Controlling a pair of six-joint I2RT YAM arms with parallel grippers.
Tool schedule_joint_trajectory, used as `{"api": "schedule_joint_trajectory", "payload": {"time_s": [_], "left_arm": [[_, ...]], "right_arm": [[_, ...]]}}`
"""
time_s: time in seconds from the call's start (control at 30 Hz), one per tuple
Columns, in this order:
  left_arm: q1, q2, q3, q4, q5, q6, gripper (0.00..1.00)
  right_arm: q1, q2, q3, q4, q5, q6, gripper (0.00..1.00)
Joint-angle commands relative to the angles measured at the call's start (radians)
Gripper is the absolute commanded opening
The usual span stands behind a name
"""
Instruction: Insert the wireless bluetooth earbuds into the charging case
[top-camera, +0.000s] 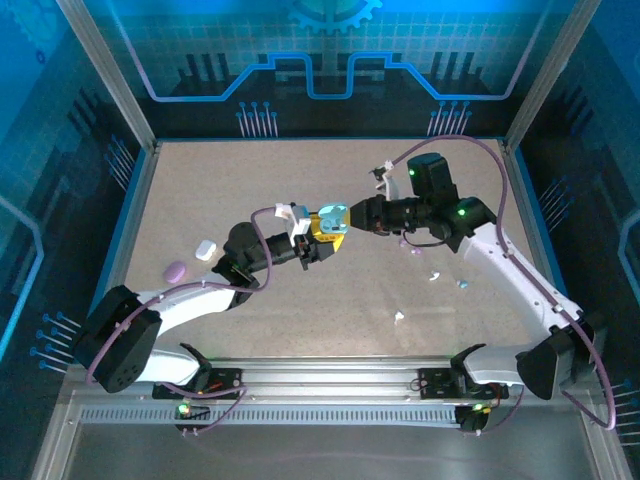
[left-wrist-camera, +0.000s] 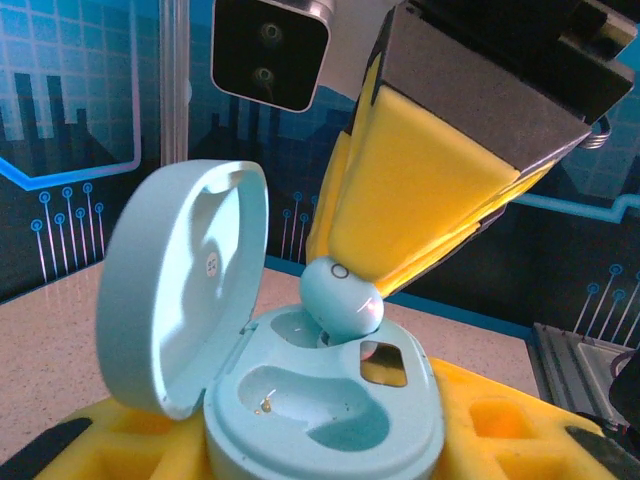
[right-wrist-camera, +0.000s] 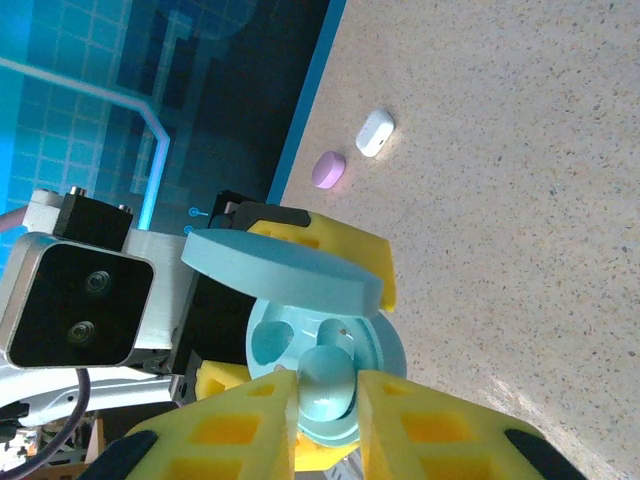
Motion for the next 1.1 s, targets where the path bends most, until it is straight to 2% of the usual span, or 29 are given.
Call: {"api": "schedule_joint_trajectory", "payload": {"time_s": [0.0,0.27,0.43,0.6,0.7,0.83,1.07], "left_arm": [[-0.006,-0.008,0.001,0.019,0.02,0.015,0.36],[-0.006,-0.013,0.001,0.012,0.024,0.02,0.36],[-0.007,-0.018,-0.002,0.005,0.01,0.026,0.36],[-0.007,-0.033,-0.011,-0.008,-0.01,0.037,0.35],[-0.007,-0.043,-0.017,-0.014,-0.013,0.04,0.35],[-0.006,-0.061,-0.025,-0.018,-0.014,0.035,0.35],[-0.007,-0.088,-0.045,-0.02,-0.014,0.024,0.36]], "right_arm": [[0.02,0.013,0.045,0.01,-0.024,-0.002,0.24],[0.021,0.03,0.064,-0.023,-0.007,-0.024,0.27],[0.018,-0.013,0.066,-0.019,0.006,-0.045,0.32],[-0.033,-0.127,0.035,-0.057,0.118,-0.082,0.38],[-0.106,-0.216,-0.019,-0.126,0.279,-0.089,0.41],[-0.277,-0.337,-0.164,-0.239,0.518,-0.036,0.43],[-0.593,-0.438,-0.467,-0.214,0.514,0.023,0.44]]}}
